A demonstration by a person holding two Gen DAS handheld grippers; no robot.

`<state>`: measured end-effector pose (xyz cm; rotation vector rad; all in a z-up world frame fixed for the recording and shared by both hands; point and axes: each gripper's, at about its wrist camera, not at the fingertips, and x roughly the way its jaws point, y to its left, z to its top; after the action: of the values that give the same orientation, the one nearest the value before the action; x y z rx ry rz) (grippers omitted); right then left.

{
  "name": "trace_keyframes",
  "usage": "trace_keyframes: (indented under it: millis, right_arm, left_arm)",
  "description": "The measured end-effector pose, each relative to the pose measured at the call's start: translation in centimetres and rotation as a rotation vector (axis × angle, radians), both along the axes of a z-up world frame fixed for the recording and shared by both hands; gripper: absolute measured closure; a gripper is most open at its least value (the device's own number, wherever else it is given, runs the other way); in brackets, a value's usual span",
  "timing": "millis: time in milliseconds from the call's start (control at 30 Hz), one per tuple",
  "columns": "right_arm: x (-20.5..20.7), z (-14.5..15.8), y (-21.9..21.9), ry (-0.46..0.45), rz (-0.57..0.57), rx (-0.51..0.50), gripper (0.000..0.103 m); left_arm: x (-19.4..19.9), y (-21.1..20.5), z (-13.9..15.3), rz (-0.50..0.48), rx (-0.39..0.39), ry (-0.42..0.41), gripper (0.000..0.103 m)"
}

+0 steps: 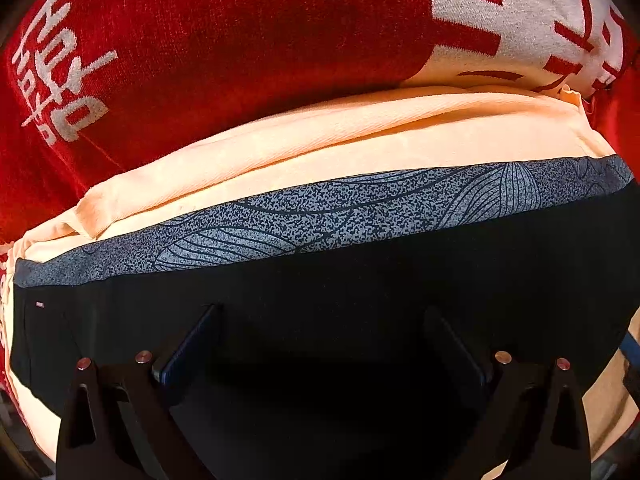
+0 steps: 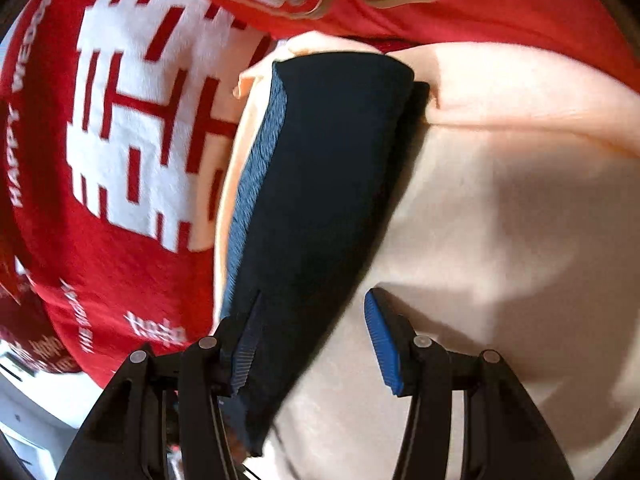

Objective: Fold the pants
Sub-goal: 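Grasp the folded trouser bundle with the right tool while the left tool holds its edge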

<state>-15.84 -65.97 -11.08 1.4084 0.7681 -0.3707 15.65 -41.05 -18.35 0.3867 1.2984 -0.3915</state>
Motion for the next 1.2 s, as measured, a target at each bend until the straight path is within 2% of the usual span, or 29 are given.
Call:
trace_keyframes:
  millis: [300, 467, 500, 533, 567, 600, 633, 667, 733, 800, 933, 967, 1033, 1067, 1200]
  right_arm:
    - [3.1, 0.0, -1.2, -0.085, 0.004, -0.064, 0.044]
    - [5.0, -0.8, -2.2, -0.082, 0.002, -0.064, 0.044]
    - [5.1, -0.9, -2.3, -0.078, 0.002, -0.056, 0.044]
    - [5.2, -1.0, -2.5, -0.071, 0.002, -0.042, 0.047]
    - [5.3, -1.1, -2.7, -0.056, 0.002, -0.024, 0.050]
    - [5.2, -1.4, -2.9, -0.033, -0.001, 0.000, 0.062]
    - [5.0, -1.6, -3.1, -0.011, -0.005, 0.015, 0.079]
    - [4.8, -2.0, -3.3, 0.001, -0.006, 0.034, 0.081]
    - [4.6, -2.2, -3.3, -0.005, -0.008, 0.046, 0.082]
    - [5.1, -1.3, -3.0, 0.022, 0.019, -0.004, 0.083]
    - [5.8, -0.3, -2.7, 0.038, 0.064, -0.056, 0.082]
    - [6.0, 0.0, -2.6, 0.045, 0.080, -0.070, 0.082]
    - [6.4, 0.8, -2.1, 0.062, 0.123, -0.117, 0.083]
    - [6.8, 1.4, -1.9, 0.068, 0.148, -0.144, 0.083]
    - [8.5, 4.5, -0.3, 0.069, 0.238, -0.263, 0.083]
  left_arm:
    - [0.0, -0.3, -0.1, 0.001, 0.003, -0.005, 0.000]
    - [-0.1, -0.6, 0.2, -0.007, 0.010, -0.009, 0.000]
    - [0.0, -0.7, 0.4, -0.007, 0.017, -0.010, 0.001]
    - [-0.1, -0.9, 0.8, -0.011, 0.021, -0.008, 0.006]
    - [-0.3, -1.0, 1.3, -0.020, 0.002, 0.003, 0.013]
    - [-0.6, -1.2, 1.8, -0.031, -0.025, 0.022, 0.021]
    - [-1.0, -1.6, 2.5, -0.043, -0.061, 0.044, 0.021]
    - [-1.4, -1.8, 3.1, -0.050, -0.086, 0.050, 0.022]
    - [-2.4, -2.7, 4.1, -0.078, -0.158, 0.077, 0.032]
    - [-3.4, -3.9, 4.3, -0.099, -0.217, 0.122, 0.032]
    - [-5.6, -6.2, 1.9, -0.132, -0.286, 0.215, 0.032]
    - [-6.1, -6.5, 1.3, -0.143, -0.286, 0.203, 0.032]
    - [-7.3, -6.9, 1.1, -0.203, -0.274, 0.115, 0.031]
    - [-7.5, -6.8, 1.1, -0.210, -0.277, 0.107, 0.031]
    - [-6.6, -6.4, 1.1, -0.206, -0.324, 0.150, 0.031]
